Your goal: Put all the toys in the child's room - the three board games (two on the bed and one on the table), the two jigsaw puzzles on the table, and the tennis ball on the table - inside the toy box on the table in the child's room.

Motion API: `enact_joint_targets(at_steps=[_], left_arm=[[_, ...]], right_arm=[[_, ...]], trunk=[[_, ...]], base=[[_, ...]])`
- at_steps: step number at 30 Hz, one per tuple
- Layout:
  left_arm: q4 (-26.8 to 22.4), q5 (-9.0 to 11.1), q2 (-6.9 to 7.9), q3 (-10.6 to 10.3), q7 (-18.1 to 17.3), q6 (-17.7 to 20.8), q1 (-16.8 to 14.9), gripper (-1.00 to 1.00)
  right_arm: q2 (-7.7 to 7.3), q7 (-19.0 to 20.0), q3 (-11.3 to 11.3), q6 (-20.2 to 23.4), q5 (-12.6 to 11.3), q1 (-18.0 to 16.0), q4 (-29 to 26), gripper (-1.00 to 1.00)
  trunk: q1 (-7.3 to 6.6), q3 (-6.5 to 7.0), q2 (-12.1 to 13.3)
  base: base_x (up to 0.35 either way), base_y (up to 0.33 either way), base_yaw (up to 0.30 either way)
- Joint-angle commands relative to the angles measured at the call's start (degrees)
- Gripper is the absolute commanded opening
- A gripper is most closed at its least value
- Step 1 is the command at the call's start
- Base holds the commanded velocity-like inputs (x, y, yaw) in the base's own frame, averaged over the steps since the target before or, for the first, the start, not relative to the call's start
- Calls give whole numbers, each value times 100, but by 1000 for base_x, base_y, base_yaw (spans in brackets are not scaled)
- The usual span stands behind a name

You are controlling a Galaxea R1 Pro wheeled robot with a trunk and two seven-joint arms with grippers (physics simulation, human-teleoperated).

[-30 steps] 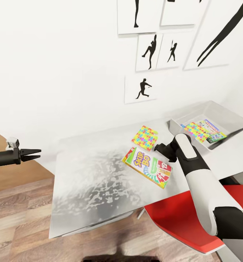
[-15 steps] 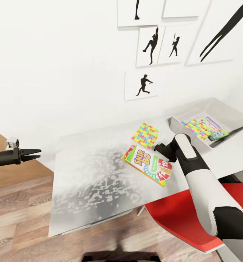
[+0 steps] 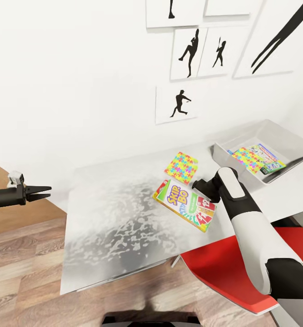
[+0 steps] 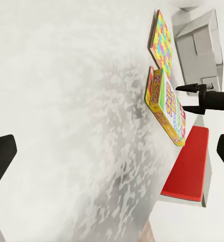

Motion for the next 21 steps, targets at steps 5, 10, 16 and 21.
enact_joint_targets(at_steps=[5, 10, 16, 21], left_arm=[[0, -5, 2, -2, -25, 61, -4, 100], [0, -5, 2, -2, -25, 61, -4, 100], [0, -5, 2, -2, -25, 61, -4, 100], [0, -5, 2, -2, -25, 61, -4, 100]], right_arm=[[-6, -48, 16, 21, -49, -3, -5, 100], [-6, -48, 6, 21, -50, -3, -5, 100], [-6, -48, -7, 21, -50, -3, -5, 100], [-6, -48, -10, 21, -50, -4, -5, 100]], trunk=[[3, -9, -10], [3, -9, -10], [3, -9, -10], [3, -34, -10]], base=[[0, 0, 0], [0, 0, 0], [0, 0, 0], [0, 0, 0]])
